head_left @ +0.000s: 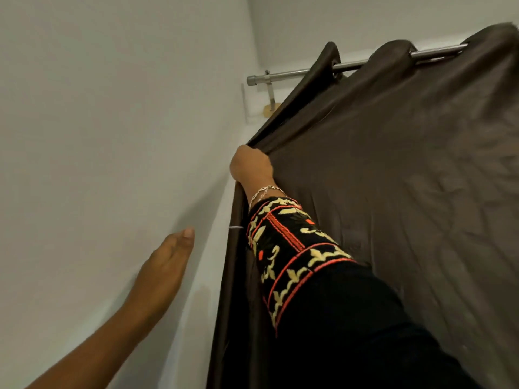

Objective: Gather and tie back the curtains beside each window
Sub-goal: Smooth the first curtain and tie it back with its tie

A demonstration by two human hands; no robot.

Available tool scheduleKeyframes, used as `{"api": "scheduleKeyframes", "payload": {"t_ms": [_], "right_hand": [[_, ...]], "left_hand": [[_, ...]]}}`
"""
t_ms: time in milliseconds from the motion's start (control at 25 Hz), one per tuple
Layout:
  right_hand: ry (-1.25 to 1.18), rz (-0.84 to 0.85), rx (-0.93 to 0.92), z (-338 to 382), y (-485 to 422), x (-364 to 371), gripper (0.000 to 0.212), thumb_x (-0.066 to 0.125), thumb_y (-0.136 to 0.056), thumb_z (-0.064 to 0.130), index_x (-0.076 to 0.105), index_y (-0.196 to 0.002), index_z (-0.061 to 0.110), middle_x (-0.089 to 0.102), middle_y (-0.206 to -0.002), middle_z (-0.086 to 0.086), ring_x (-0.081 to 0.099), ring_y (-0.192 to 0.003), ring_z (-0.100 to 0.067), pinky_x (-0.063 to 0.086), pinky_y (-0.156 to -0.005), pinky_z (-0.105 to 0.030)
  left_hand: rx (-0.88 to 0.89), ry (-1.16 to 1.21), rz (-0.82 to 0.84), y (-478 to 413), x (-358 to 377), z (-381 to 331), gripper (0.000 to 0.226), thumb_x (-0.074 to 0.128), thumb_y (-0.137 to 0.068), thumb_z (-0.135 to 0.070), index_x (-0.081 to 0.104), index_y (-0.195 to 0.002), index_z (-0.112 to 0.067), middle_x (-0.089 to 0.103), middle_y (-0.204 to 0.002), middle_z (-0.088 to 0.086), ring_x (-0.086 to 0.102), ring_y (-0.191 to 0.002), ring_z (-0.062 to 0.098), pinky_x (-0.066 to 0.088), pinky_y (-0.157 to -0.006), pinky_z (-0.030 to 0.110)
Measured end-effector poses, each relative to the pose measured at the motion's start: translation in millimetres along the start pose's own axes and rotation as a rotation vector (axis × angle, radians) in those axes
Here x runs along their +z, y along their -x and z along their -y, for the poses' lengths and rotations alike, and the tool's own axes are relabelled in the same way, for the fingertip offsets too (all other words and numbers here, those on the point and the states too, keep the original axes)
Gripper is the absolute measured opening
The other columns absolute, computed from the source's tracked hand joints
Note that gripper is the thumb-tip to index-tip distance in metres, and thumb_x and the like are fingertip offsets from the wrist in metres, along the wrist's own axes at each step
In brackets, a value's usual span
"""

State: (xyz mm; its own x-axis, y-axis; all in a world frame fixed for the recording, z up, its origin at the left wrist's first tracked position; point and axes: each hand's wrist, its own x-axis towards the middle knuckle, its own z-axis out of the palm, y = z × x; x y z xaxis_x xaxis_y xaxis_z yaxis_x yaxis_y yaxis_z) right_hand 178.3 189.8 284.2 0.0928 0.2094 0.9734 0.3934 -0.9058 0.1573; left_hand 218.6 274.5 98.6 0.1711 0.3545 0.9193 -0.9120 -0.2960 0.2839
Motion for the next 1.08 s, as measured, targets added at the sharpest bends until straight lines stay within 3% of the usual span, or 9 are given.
{"api": "scheduleKeyframes", "payload": {"t_ms": [80,160,240,400,560,640,880,1000,1080], "right_hand": [[-0.106,0.061,0.004,28,-9,13,0.034,0.033,-0.094,0.007,0.05,-0.124,0.0,0.052,-0.13,-0.019,0.05,-0.118,-0.035,0.041,-0.093,-0.038],[-0.122,0.091,0.003,39,-13,23,0.034,0.034,-0.093,0.005,0.051,-0.122,-0.001,0.053,-0.128,-0.02,0.05,-0.116,-0.036,0.042,-0.091,-0.039],[-0.073,0.101,0.02,31,-10,33,0.033,0.034,-0.093,0.005,0.053,-0.12,-0.001,0.054,-0.126,-0.02,0.052,-0.113,-0.036,0.043,-0.088,-0.039],[0.018,0.103,0.078,-9,6,36,0.031,0.033,-0.095,0.01,0.048,-0.12,0.0,0.053,-0.125,-0.019,0.051,-0.113,-0.036,0.041,-0.088,-0.039],[-0.072,0.06,0.088,-31,26,6,0.052,0.027,-0.098,0.048,0.051,-0.116,0.005,0.056,-0.12,-0.017,0.052,-0.109,-0.035,0.04,-0.084,-0.039],[-0.057,-0.034,0.087,-44,37,-19,0.054,0.026,-0.096,0.052,0.053,-0.109,0.008,0.058,-0.115,-0.016,0.054,-0.105,-0.035,0.039,-0.08,-0.038],[0.338,-0.266,0.154,-113,73,-115,0.034,0.048,-0.091,0.035,0.053,-0.111,0.007,0.057,-0.117,-0.021,0.052,-0.109,-0.041,0.042,-0.084,-0.04],[0.556,-0.298,0.225,-147,94,-152,0.045,0.054,-0.089,0.035,0.049,-0.119,0.001,0.045,-0.127,-0.025,0.042,-0.118,-0.044,0.038,-0.094,-0.046],[0.669,-0.272,0.324,-163,104,-170,0.065,0.058,-0.084,0.048,0.047,-0.124,-0.001,0.04,-0.131,-0.026,0.036,-0.122,-0.043,0.034,-0.098,-0.051]], "left_hand": [[-0.017,0.11,0.01,-11,-7,3,0.057,0.027,-0.072,-0.063,0.058,-0.104,-0.026,0.055,-0.11,-0.013,0.049,-0.112,0.014,0.034,-0.096,0.03],[-0.016,0.148,0.041,-17,-9,3,0.054,0.028,-0.077,-0.06,0.062,-0.095,-0.022,0.064,-0.102,-0.007,0.057,-0.1,0.01,0.042,-0.087,0.026],[-0.023,0.11,0.066,-16,-8,6,0.055,0.035,-0.081,-0.056,0.062,-0.106,-0.016,0.065,-0.109,-0.002,0.058,-0.095,0.006,0.043,-0.081,0.021],[-0.077,0.095,0.225,4,8,5,0.086,0.051,-0.06,-0.062,0.049,-0.13,-0.014,0.059,-0.126,0.003,0.056,-0.114,0.017,0.043,-0.102,0.038],[-0.107,-0.012,0.314,22,29,-15,0.062,0.062,-0.074,-0.05,0.048,-0.125,-0.016,0.062,-0.115,0.002,0.062,-0.1,0.02,0.052,-0.09,0.038],[-0.136,-0.028,0.356,26,37,-27,0.055,0.064,-0.078,-0.044,0.05,-0.122,-0.016,0.063,-0.112,0.003,0.063,-0.098,0.022,0.052,-0.089,0.039],[-0.078,-0.047,0.211,23,40,-72,0.056,0.064,-0.078,-0.043,0.055,-0.124,-0.011,0.067,-0.109,0.009,0.065,-0.096,0.026,0.049,-0.093,0.045],[-0.057,-0.119,0.194,23,48,-91,0.042,0.066,-0.076,-0.045,0.062,-0.101,-0.011,0.068,-0.089,0.009,0.066,-0.08,0.027,0.053,-0.08,0.044],[-0.039,-0.219,0.178,25,57,-97,0.037,0.064,-0.081,-0.039,0.061,-0.101,-0.008,0.066,-0.09,0.012,0.063,-0.081,0.029,0.051,-0.074,0.039]]}}
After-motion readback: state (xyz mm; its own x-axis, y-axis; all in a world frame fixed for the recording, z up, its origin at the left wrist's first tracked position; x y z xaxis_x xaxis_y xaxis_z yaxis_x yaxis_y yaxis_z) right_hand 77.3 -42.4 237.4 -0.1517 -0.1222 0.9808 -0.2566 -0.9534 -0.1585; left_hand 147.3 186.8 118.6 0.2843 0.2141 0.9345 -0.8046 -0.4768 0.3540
